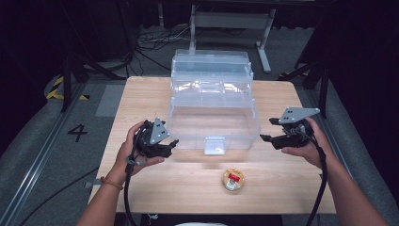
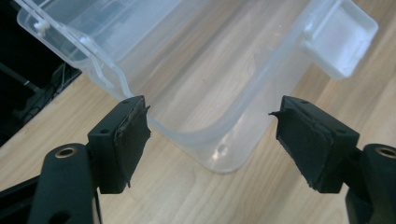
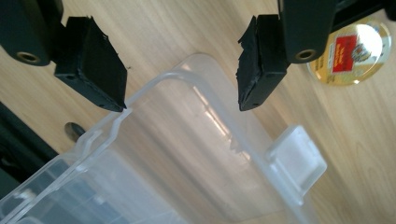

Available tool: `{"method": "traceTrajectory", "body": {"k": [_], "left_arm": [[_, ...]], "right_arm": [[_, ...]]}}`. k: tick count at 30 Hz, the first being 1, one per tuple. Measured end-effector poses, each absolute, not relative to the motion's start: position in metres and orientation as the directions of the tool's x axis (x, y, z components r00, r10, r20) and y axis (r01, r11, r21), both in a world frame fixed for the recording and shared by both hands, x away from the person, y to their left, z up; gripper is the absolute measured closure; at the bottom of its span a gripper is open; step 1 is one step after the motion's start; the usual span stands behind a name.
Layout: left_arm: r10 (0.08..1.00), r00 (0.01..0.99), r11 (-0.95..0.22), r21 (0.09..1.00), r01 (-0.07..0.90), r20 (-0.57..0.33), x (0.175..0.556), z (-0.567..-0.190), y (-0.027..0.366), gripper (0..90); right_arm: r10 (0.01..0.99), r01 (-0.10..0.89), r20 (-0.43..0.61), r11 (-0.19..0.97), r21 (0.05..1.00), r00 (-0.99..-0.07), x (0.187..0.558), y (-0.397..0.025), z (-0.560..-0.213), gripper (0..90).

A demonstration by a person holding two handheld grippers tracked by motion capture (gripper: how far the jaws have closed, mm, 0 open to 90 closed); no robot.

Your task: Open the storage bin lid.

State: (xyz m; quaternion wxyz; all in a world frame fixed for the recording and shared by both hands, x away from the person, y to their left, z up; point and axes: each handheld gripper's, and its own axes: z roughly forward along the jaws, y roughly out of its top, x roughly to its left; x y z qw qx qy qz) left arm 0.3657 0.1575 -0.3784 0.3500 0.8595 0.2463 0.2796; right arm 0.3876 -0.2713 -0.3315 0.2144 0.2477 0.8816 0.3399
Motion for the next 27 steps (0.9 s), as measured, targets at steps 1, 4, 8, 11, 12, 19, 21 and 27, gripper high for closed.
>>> {"method": "traceTrajectory", "body": {"k": [1,4,8,11,12,19,21,27], "left_arm": [[0.618,0.725,-0.636,0.735,0.235,0.304,0.365,-0.380,0.159,25.6],[0.612,0.738,-0.650,0.713,0.264,0.284,0.363,-0.392,0.169,24.6],[0.613,0.745,-0.662,0.686,0.301,0.264,0.362,-0.405,0.175,22.7],[0.613,0.749,-0.676,0.657,0.334,0.250,0.362,-0.420,0.181,22.3],[0.613,0.747,-0.686,0.642,0.341,0.257,0.361,-0.425,0.183,22.3],[0.629,0.750,-0.675,0.622,0.397,0.205,0.358,-0.447,0.203,22.4],[0.637,0.749,-0.662,0.626,0.412,0.181,0.357,-0.454,0.208,22.6],[0.649,0.749,-0.631,0.644,0.433,0.133,0.356,-0.466,0.216,21.7]], "right_arm": [[0.576,0.290,-0.219,0.659,0.694,-0.787,0.386,-0.271,-0.333,32.9],[0.572,0.303,-0.215,0.673,0.675,-0.791,0.382,-0.269,-0.337,32.4],[0.552,0.299,-0.221,0.698,0.651,-0.804,0.375,-0.268,-0.340,32.8],[0.535,0.311,-0.199,0.712,0.630,-0.821,0.368,-0.266,-0.345,31.4],[0.529,0.313,-0.192,0.715,0.625,-0.827,0.366,-0.265,-0.347,31.4],[0.444,0.311,-0.143,0.790,0.528,-0.884,0.356,-0.244,-0.373,28.1],[0.424,0.318,-0.128,0.816,0.482,-0.896,0.353,-0.234,-0.381,27.2],[0.385,0.310,-0.103,0.851,0.423,-0.917,0.346,-0.215,-0.394,26.5]]}}
